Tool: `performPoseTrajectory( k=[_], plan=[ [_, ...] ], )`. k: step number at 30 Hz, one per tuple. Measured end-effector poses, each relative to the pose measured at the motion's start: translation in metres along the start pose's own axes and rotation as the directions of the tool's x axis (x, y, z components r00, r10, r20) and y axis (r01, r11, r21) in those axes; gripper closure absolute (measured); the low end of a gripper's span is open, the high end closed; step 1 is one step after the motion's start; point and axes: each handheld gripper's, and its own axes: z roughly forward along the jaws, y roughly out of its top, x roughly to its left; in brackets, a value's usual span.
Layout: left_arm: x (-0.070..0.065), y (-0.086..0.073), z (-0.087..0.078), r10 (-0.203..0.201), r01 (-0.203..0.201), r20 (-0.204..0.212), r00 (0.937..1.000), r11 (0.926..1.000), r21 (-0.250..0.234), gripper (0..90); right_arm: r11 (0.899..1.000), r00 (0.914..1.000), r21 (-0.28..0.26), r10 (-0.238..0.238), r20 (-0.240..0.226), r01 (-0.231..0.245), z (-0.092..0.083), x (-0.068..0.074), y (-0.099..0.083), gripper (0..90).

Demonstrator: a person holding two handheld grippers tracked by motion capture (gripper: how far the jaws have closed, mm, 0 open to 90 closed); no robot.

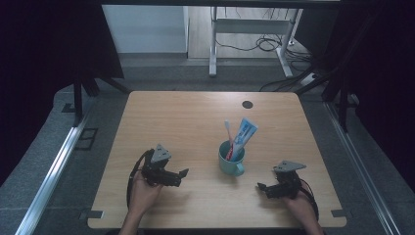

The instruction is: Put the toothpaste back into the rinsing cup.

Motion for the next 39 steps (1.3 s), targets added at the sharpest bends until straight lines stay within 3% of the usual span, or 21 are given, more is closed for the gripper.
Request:
performPoseTrajectory(
  k=[9, 18, 25, 27, 31, 39],
  plan=[
    [-0.003, -0.021, 0.012, -0.021, 0.021, -0.001, 0.9998, 0.9994, 0.029, 0.0, 1.0, 1.0, -0.001, 0.002, 0.002, -0.002, 0.0, 0.0, 0.0, 4.7],
    [-0.009, -0.036, 0.025, -0.016, 0.016, -0.009, 0.9998, 0.9972, 0.073, 0.0, 1.0, 1.0, -0.001, 0.002, 0.002, -0.002, 0.0, 0.0, 0.0, 4.7],
    [-0.013, -0.041, 0.033, 0.007, -0.005, -0.019, 0.9998, 0.9927, 0.121, 0.0, 1.0, 1.0, -0.001, 0.002, 0.002, -0.002, 0.0, 0.0, 0.0, 4.7],
    [-0.015, -0.044, 0.037, 0.02, -0.016, -0.022, 0.9996, 0.9881, 0.153, 0.0, 1.0, 1.0, -0.001, 0.002, 0.002, -0.002, 0.0, 0.0, 0.0, 4.7],
    [-0.015, -0.046, 0.042, 0.012, -0.009, -0.011, 0.9999, 0.984, 0.178, 0.0, 1.0, 1.0, -0.001, 0.002, 0.002, -0.002, 0.0, 0.0, 0.0, 4.7],
    [-0.015, -0.047, 0.042, -0.005, 0.01, -0.027, 0.9996, 0.9846, 0.174, 0.0, 1.0, 1.0, -0.002, 0.002, 0.002, -0.002, 0.0, 0.0, 0.0, 4.7]
  ],
)
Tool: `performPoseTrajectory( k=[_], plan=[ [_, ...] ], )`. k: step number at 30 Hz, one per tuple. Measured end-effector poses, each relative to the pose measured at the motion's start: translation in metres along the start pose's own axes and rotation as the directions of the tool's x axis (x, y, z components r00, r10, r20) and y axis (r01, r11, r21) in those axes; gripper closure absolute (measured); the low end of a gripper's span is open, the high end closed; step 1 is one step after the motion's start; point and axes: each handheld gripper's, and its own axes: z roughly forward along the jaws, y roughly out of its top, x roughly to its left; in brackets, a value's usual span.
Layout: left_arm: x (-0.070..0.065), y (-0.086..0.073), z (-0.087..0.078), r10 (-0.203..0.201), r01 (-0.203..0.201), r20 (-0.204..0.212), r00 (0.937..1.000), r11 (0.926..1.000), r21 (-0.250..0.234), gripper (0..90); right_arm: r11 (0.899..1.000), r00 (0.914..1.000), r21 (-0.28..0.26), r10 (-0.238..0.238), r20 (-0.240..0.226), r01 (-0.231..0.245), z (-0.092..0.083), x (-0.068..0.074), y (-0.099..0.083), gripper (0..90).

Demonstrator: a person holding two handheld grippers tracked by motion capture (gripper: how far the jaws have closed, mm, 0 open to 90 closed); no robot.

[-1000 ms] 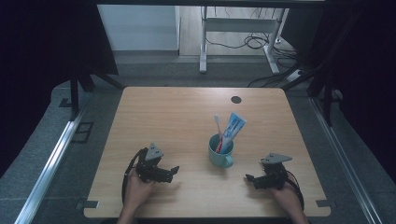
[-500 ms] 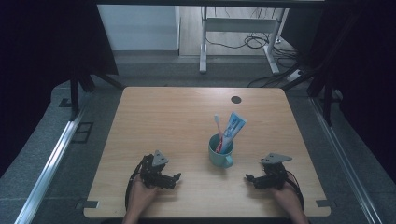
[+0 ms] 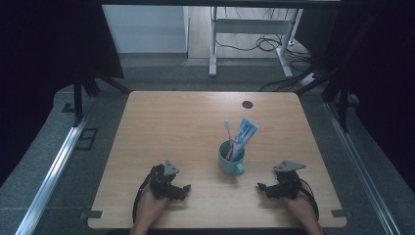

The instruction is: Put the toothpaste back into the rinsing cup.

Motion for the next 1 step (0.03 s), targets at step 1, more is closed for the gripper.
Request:
performPoseTrajectory(
  k=[1],
  plan=[
    [0.0, 0.0, 0.0, 0.0, 0.0, 0.001, 1.0, 1.0, 0.0, 0.0, 1.0, 1.0, 0.0, 0.001, -0.001, -0.001, 0.0, 0.0, 0.0001, 4.7]
  ],
)
